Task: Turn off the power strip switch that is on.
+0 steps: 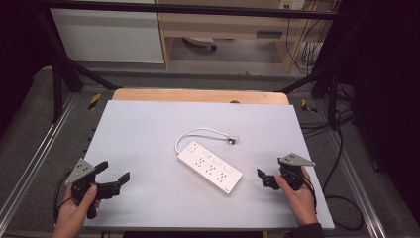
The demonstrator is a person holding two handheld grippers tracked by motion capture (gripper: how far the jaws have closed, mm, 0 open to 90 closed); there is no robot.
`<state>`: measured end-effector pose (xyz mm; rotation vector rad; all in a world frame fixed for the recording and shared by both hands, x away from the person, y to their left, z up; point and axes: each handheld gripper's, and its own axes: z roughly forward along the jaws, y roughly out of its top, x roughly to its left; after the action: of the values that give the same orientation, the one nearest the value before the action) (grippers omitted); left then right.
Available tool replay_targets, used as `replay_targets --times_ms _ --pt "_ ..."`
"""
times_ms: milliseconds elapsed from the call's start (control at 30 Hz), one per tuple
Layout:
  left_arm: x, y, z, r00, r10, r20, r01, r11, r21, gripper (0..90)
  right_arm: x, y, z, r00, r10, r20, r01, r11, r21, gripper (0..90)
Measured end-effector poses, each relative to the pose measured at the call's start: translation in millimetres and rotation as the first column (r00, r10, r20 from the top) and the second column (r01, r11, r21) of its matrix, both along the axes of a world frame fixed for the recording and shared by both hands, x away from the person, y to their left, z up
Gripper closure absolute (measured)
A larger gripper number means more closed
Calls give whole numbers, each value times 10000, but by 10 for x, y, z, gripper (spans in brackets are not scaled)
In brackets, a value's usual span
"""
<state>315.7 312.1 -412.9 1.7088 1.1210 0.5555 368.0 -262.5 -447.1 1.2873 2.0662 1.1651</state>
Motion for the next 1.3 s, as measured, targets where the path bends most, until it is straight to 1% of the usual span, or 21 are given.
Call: replay_targets --times_ms 133,367,500,667,700,800,867,967,1067,1167,1233,1300 --pt "-7 6 2 10000 47 27 -47 10000 -79 59 5 5 -5 10000 37 -82 -36 10000 7 52" --pt "-12 3 0 10000 25 42 -25 10000 3 59 -10 -9 15 10000 -50 -13 50 9998 193 49" --pt "-13 7 -7 10000 -4 -4 4 10000 53 59 -16 -20 35 9997 -141 -177 147 9993 335 44" --pt "-14 14 -11 10000 -18 -15 18 10000 27 58 -30 3 92 9999 -103 -88 107 9985 536 45" --pt "-15 13 -13 10000 -43 -20 44 9999 93 58 -34 2 103 10000 -62 -38 64 9985 535 45" --pt "-19 13 -10 10000 -27 0 27 10000 92 58 -53 11 138 9999 -82 113 74 9976 682 45" --pt "-20 12 -9 10000 -54 24 54 9999 88 57 -64 19 155 9999 -50 125 40 9972 749 44" --pt "-21 14 -10 10000 -94 -10 94 9998 174 58 -83 41 179 9999 62 160 -76 9966 825 39" --pt "-20 16 -11 9999 -102 -6 102 9998 175 57 -95 83 205 9995 234 234 -251 9969 751 34" --pt "-21 20 -11 10000 -85 -11 85 9998 160 58 -102 127 246 9986 444 281 -466 9953 843 27" --pt "-20 23 -14 10000 -51 -14 51 9999 137 58 -99 154 282 9978 531 404 -561 9954 778 27" --pt "-18 28 -16 10000 -42 -45 43 9999 153 57 -88 187 316 9969 656 435 -688 9946 776 27"
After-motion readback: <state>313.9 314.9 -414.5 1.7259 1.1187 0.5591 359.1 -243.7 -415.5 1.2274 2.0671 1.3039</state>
